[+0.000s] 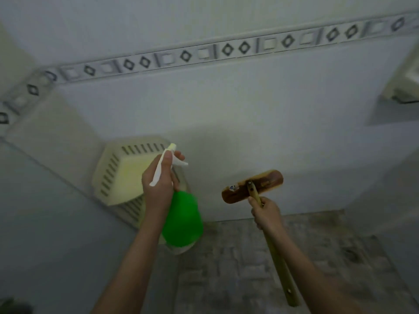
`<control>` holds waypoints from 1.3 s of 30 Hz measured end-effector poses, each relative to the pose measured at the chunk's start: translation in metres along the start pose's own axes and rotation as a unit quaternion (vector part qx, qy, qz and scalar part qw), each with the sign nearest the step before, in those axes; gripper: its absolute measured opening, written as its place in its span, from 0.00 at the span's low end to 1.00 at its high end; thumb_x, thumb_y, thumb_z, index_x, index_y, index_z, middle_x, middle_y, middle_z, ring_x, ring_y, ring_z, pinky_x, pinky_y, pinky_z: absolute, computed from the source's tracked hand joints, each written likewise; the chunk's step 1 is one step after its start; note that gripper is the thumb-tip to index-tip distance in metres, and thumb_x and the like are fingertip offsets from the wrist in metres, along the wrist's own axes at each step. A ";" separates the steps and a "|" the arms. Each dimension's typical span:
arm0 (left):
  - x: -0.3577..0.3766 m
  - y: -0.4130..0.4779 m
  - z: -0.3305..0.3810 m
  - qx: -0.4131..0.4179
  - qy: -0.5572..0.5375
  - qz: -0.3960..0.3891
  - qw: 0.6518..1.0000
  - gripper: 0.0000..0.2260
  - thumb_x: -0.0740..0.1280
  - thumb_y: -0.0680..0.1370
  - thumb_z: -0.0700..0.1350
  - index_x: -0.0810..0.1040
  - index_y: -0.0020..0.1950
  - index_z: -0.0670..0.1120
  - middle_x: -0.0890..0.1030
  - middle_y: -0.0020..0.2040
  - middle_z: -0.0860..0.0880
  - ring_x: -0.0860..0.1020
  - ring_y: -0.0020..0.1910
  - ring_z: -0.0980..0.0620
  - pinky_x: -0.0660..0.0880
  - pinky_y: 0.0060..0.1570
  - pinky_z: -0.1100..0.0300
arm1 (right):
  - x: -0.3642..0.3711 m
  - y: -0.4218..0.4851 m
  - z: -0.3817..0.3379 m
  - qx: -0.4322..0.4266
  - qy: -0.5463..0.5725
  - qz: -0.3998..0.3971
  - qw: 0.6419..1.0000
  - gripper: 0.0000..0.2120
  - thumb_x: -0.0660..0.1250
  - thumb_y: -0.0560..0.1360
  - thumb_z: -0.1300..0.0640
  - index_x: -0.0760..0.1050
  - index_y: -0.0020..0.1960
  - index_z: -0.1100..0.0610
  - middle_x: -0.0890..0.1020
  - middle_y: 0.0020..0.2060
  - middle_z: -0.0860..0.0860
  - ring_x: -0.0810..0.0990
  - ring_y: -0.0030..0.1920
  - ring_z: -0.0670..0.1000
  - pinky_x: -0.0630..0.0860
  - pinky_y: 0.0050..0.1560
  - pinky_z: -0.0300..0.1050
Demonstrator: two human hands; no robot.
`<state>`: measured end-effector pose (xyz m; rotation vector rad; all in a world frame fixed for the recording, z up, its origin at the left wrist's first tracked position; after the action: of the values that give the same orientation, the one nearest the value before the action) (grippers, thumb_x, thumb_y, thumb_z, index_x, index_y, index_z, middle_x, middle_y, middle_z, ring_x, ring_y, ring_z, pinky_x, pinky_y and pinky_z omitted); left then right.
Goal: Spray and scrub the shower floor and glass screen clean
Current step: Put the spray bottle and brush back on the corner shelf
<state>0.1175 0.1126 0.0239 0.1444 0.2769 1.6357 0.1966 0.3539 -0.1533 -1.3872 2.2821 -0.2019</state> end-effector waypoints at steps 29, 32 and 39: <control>-0.134 0.203 -0.105 0.070 -0.011 0.261 0.963 0.14 0.70 0.81 0.45 0.83 0.64 0.39 0.83 0.45 0.49 0.69 0.32 0.53 0.70 0.30 0.64 | 0.387 0.153 0.014 -0.210 -0.330 -0.425 0.817 0.12 0.62 0.80 0.53 0.76 0.60 0.56 0.81 0.48 0.55 0.79 0.47 0.55 0.70 0.41 0.42; -0.137 0.206 -0.105 0.068 0.000 0.254 0.965 0.10 0.70 0.81 0.45 0.84 0.60 0.43 0.82 0.44 0.48 0.70 0.33 0.50 0.70 0.30 0.64 | 0.400 0.160 0.019 -0.232 -0.368 -0.424 0.795 0.14 0.60 0.81 0.52 0.76 0.61 0.57 0.81 0.52 0.58 0.79 0.50 0.57 0.71 0.45 0.45; -0.141 0.192 -0.126 0.017 0.057 0.251 0.966 0.07 0.74 0.78 0.45 0.80 0.54 0.53 0.82 0.41 0.57 0.80 0.38 0.59 0.79 0.43 0.60 | 0.408 0.173 0.024 -0.284 -0.422 -0.368 0.778 0.16 0.56 0.83 0.49 0.75 0.62 0.57 0.80 0.50 0.56 0.79 0.49 0.57 0.70 0.41 0.46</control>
<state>-0.0878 -0.0516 -0.0359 0.1557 0.3772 2.1476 -0.0890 0.0853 -0.3605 -2.0476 0.9894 0.7914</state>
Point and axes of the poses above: each hand's wrist, its own y-axis towards the middle knuckle, its own x-axis out of the palm, z = x × y, the point moved 4 cm from there along y, towards the middle knuckle
